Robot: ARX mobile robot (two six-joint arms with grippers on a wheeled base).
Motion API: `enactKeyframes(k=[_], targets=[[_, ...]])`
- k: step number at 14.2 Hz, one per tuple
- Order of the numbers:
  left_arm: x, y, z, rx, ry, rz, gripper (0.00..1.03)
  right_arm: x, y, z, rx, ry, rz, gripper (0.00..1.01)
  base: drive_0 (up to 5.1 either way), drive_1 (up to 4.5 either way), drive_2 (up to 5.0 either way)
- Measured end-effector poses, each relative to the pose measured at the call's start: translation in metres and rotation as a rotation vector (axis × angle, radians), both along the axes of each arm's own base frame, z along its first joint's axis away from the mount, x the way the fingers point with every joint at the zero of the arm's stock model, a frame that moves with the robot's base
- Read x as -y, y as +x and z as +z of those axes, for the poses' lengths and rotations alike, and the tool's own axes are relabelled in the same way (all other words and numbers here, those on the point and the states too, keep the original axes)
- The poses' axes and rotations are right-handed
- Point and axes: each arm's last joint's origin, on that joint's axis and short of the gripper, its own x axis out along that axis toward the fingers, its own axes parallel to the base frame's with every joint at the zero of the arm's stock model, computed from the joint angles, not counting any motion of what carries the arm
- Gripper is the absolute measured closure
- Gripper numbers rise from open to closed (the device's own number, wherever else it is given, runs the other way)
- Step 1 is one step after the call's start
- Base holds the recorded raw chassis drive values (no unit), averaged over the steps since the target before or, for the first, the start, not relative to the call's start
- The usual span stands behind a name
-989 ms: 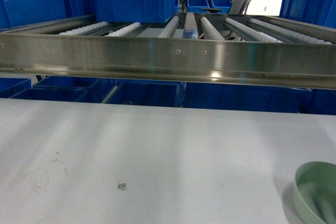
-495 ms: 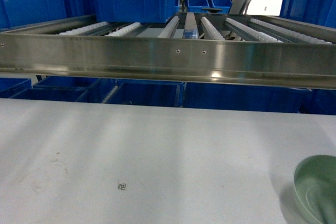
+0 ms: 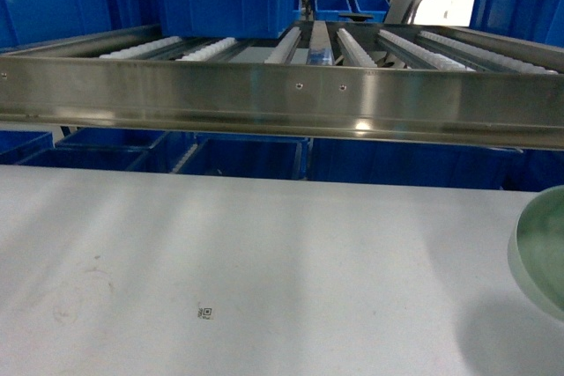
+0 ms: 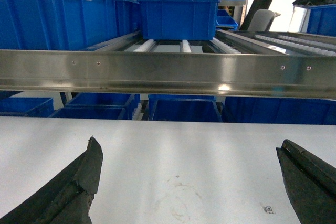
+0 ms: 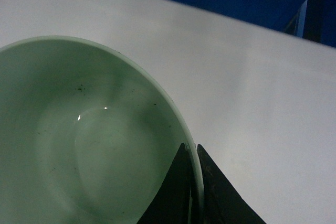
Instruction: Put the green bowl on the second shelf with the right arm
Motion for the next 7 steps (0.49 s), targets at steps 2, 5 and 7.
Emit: enactKeyframes(k=[2,5,7], targets=[[0.0,0.0,0.0,0.0,0.0,0.0,0.05,-0.003,-0.009,0.031,0.137,0.035,0.001,0.99,0.0,0.0,0.0],[0.0,0.0,0.0,0.0,0.0,0.0,0.05,-0.013,-0.027,0.076,0.318,0.087,0.005,0.99,0.0,0.0,0.0],[0.0,0.0,0.0,0.0,0.0,0.0,0.05,-0.015,-0.041,0.107,0.456,0.118,-0.013,0.99,0.0,0.0,0.0]])
